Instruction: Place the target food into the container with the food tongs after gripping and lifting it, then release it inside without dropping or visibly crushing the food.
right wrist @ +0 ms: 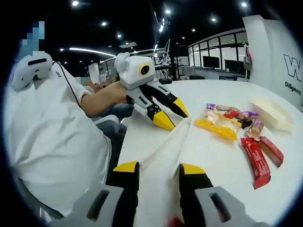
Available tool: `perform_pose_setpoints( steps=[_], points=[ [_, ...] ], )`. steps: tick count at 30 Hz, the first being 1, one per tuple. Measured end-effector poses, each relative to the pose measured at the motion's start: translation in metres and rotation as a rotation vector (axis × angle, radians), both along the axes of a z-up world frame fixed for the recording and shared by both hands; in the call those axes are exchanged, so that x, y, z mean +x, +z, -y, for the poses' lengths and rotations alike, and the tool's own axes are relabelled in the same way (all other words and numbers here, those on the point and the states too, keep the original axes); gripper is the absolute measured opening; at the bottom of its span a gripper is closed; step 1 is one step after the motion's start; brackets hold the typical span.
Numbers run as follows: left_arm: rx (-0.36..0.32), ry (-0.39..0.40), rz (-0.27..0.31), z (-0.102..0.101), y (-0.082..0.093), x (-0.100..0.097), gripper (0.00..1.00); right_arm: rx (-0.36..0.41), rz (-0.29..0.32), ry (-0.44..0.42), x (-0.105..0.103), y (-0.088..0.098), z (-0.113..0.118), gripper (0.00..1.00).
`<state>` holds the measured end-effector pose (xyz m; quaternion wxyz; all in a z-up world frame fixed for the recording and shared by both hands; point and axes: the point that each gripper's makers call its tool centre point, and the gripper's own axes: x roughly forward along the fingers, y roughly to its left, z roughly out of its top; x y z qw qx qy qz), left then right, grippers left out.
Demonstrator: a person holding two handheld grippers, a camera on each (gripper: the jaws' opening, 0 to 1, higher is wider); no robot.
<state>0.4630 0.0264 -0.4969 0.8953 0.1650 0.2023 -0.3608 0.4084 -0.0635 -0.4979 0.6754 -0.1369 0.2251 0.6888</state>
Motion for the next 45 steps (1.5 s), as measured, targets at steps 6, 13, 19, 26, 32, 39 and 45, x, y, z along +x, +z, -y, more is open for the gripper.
perform_pose_setpoints(
  steps=[6, 13, 19, 26, 32, 39, 45],
  points=[
    [0.012, -0.011, 0.011, 0.005, 0.0, 0.002, 0.24, -0.002, 0.001, 0.036, -0.009, -0.001, -0.003, 0.27],
    [0.022, -0.014, 0.014, 0.007, 0.001, 0.003, 0.23, -0.003, 0.005, 0.056, -0.014, -0.002, -0.007, 0.26],
    [0.025, -0.015, 0.013, 0.008, 0.001, 0.004, 0.22, -0.003, 0.01, 0.07, -0.018, -0.002, -0.01, 0.26],
    [0.03, -0.016, 0.012, 0.011, 0.001, 0.006, 0.22, -0.001, 0.015, 0.084, -0.022, -0.002, -0.014, 0.26],
    [0.026, -0.018, 0.011, 0.012, 0.001, 0.007, 0.22, 0.0, 0.017, 0.098, -0.024, -0.001, -0.017, 0.26],
    [0.028, -0.016, 0.012, 0.014, 0.001, 0.008, 0.23, 0.006, 0.017, 0.111, -0.027, -0.001, -0.022, 0.26],
    [0.031, -0.019, 0.014, 0.016, 0.001, 0.009, 0.23, 0.008, 0.018, 0.118, -0.028, -0.001, -0.024, 0.26]
  ],
)
